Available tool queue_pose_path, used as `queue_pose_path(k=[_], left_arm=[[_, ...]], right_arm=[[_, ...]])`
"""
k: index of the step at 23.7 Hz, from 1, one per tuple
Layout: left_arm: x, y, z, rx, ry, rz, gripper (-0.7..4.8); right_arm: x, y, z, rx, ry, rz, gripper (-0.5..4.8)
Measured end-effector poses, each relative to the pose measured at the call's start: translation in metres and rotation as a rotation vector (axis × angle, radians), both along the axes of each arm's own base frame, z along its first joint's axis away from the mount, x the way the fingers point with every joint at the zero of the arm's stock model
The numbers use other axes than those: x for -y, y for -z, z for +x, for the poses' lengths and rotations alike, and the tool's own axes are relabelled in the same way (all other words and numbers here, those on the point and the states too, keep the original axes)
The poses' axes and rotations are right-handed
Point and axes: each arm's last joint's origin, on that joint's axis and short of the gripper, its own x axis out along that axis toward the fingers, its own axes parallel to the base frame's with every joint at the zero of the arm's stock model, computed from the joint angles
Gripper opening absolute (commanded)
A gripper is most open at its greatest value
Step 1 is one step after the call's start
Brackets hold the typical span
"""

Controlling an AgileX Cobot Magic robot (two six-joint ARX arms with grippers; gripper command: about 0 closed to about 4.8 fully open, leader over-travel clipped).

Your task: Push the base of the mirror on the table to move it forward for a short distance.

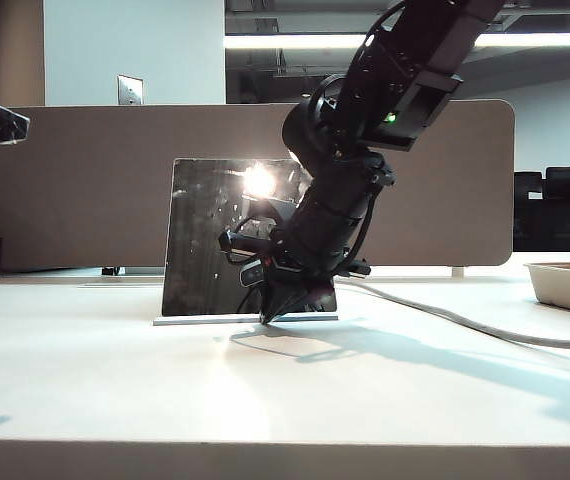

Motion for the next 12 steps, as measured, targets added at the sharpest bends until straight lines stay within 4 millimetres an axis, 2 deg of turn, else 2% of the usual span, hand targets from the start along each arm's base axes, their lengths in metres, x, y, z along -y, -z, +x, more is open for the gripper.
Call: queue_pose_path(k=[12], left_arm=[[0.0000,0.0000,0.0000,0.000,0.000,0.000,-0.01]], right_arm=[[-0.0016,-0.0011,0.0029,0.011,-0.008,0.026,-0.06]])
